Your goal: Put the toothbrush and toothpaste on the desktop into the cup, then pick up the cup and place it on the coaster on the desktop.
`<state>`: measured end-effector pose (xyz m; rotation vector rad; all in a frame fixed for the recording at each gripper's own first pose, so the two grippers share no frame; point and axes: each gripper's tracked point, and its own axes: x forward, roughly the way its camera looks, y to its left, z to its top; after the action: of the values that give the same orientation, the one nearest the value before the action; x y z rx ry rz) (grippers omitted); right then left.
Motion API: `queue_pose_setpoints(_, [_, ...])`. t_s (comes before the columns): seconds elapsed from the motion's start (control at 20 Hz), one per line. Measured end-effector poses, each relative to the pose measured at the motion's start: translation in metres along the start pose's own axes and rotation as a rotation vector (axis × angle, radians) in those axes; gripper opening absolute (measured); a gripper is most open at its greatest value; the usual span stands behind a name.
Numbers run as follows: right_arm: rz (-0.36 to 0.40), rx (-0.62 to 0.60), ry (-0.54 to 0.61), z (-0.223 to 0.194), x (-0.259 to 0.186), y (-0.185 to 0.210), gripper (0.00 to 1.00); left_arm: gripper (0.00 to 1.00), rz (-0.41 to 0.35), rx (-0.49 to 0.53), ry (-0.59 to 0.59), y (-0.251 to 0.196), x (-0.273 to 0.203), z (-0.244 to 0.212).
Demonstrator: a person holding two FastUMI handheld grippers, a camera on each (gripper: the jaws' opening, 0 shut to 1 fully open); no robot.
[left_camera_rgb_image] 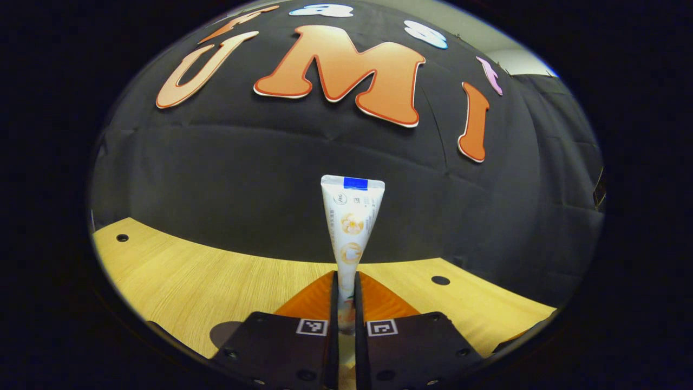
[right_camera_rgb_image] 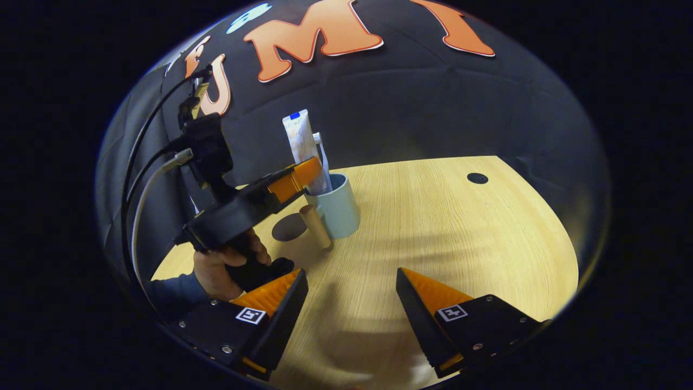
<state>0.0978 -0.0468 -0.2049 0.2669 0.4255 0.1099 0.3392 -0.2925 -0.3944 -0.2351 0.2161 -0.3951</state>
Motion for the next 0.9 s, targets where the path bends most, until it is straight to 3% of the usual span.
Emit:
queue_pose_setpoints(0.1, [0.002,0.007,-0.004,0.002,-0.003,-0.002,0.99,0.20,-0.003,0.008,0.004,-0.001,0.003,-0.002])
queue_pose_setpoints(0.25, [-0.003,0.013,-0.006,0.003,-0.006,-0.007,0.99,0.77,-0.028,0.031,0.050,-0.009,-0.006,-0.005])
queue_pose_setpoints(0.3, [-0.007,0.014,-0.007,0.003,-0.007,-0.010,0.99,0.84,-0.025,0.040,0.058,-0.011,-0.005,-0.005])
queue_pose_setpoints(0.35, [-0.011,0.016,-0.003,0.003,-0.007,-0.012,0.99,0.83,-0.030,0.044,0.059,-0.013,-0.008,-0.003])
queue_pose_setpoints(0.5, [-0.017,0.016,0.005,0.001,-0.010,-0.014,0.99,0.96,-0.043,0.058,0.057,-0.024,-0.015,0.006])
queue_pose_setpoints(0.9, [-0.048,0.021,0.021,0.007,-0.039,-0.010,0.99,0.97,-0.016,0.076,0.035,-0.024,-0.065,0.078])
